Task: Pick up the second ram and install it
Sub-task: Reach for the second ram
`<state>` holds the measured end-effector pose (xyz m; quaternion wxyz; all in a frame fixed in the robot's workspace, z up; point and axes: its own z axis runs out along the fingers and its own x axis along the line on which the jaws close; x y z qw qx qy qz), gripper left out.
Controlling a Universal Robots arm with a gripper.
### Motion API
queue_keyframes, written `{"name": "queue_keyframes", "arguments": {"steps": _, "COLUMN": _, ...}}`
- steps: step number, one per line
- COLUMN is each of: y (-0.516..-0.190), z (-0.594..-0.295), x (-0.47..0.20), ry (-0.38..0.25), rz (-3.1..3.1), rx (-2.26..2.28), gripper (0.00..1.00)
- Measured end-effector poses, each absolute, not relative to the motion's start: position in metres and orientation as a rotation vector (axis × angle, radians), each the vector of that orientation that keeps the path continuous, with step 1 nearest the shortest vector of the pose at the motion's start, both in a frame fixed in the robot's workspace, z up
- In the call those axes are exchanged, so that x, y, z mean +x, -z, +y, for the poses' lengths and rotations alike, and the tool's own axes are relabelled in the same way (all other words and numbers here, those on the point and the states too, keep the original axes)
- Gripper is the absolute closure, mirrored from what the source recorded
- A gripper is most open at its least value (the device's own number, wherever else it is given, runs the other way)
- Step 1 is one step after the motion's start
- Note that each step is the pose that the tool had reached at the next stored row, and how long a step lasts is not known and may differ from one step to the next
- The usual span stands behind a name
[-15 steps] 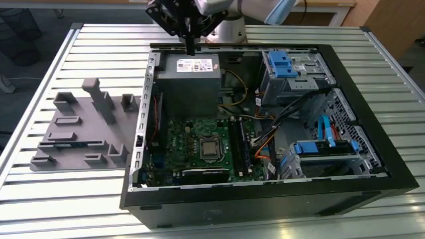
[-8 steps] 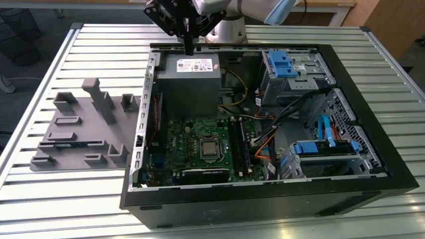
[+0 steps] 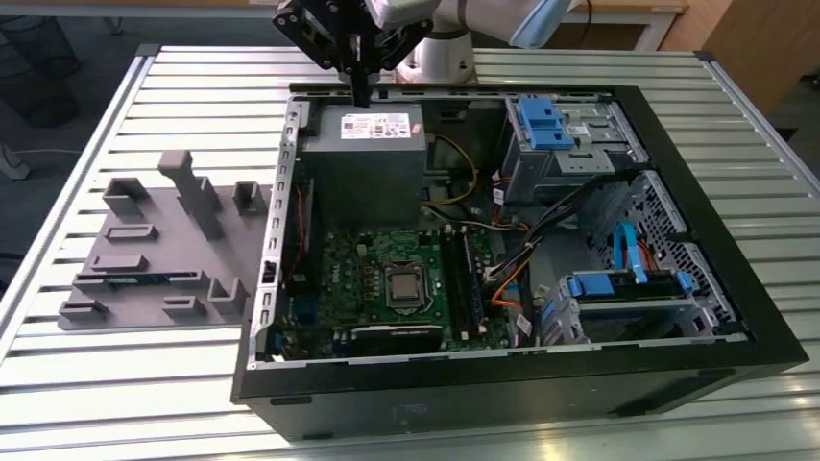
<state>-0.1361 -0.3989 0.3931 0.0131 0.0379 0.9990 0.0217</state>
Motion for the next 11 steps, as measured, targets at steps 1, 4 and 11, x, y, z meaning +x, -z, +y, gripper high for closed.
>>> {"name": "queue_keyframes", "arguments": {"steps": 1, "y": -0.3931, "z": -0.3989, "x": -0.1364, "ry": -0.068, "rz": 3.113, "rx": 0.118, "gripper": 0.89}}
{"name": "queue_keyframes", "arguments": {"steps": 4, "y": -0.393, "z": -0.3989, "x": -0.1376, "ry": -0.068, "rz": 3.112, "rx": 0.118, "gripper": 0.89}}
{"name": "queue_keyframes", "arguments": {"steps": 11, "y": -0.393, "z": -0.3989, "x": -0.1402, "ry": -0.068, "rz": 3.113, "rx": 0.118, "gripper": 0.89}}
